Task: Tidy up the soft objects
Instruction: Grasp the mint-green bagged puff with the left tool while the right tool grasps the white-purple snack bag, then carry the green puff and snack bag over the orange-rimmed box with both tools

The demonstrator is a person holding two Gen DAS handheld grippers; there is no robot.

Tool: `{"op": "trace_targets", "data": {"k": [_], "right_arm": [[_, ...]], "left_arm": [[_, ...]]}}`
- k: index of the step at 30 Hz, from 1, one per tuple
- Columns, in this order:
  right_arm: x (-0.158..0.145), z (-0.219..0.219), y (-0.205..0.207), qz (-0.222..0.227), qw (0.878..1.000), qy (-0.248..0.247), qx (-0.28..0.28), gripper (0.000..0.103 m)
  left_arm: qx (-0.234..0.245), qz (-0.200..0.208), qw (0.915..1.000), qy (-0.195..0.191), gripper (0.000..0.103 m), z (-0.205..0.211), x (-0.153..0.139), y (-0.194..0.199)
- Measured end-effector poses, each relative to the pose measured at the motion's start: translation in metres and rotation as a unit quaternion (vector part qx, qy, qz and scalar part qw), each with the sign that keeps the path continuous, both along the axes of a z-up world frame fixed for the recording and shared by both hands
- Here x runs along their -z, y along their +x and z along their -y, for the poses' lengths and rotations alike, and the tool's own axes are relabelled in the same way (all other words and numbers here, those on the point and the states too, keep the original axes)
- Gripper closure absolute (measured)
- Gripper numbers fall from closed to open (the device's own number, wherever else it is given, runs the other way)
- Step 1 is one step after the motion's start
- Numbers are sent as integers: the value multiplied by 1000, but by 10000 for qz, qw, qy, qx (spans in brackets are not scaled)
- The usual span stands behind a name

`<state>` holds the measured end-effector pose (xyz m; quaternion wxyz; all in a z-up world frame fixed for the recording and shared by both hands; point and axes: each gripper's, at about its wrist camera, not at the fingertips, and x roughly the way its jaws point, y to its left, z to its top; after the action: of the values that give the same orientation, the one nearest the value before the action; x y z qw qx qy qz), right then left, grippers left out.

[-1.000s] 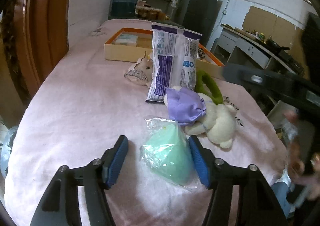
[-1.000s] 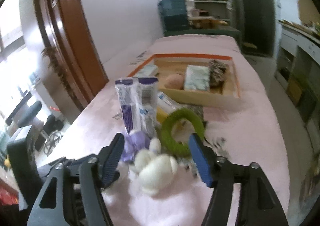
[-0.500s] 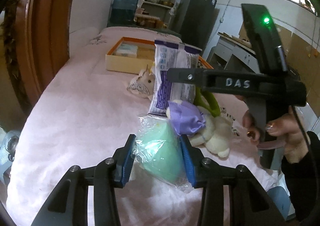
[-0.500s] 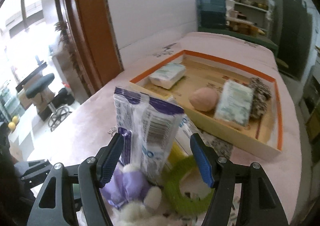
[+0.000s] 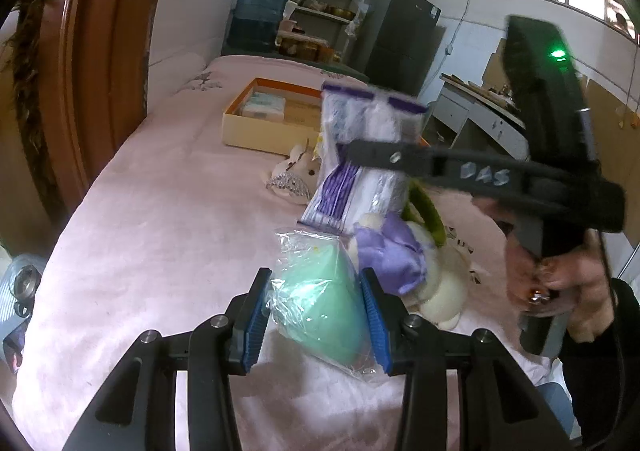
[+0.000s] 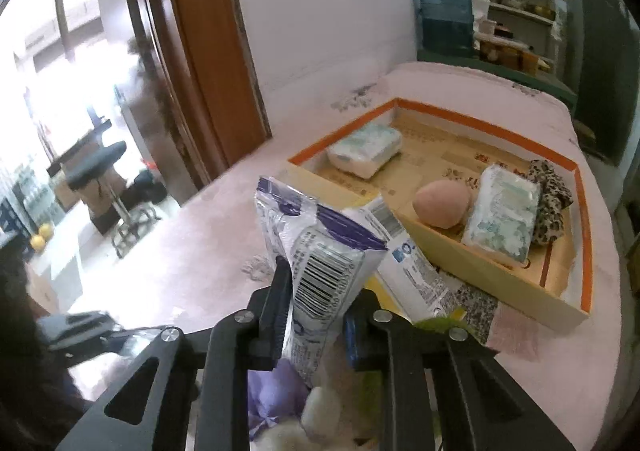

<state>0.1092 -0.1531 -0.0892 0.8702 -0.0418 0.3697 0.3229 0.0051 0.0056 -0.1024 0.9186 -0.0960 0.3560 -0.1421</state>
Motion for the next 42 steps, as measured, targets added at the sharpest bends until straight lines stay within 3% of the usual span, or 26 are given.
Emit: {"op": "trace_targets", "data": {"k": [7,19,42], "right_arm": [[-35,17,-22,403,9977,518,173,83],[-71,31,-43,766,9941,681,358,83],[-85,52,-34,760,9908,756,823,83]], "left_arm": [[-35,114,9999,-15,59,-2,-7,-2],[-23,491,9987,105,59,-5,-39,8],[166,1024,9944,204,59,4,-96,52]]}}
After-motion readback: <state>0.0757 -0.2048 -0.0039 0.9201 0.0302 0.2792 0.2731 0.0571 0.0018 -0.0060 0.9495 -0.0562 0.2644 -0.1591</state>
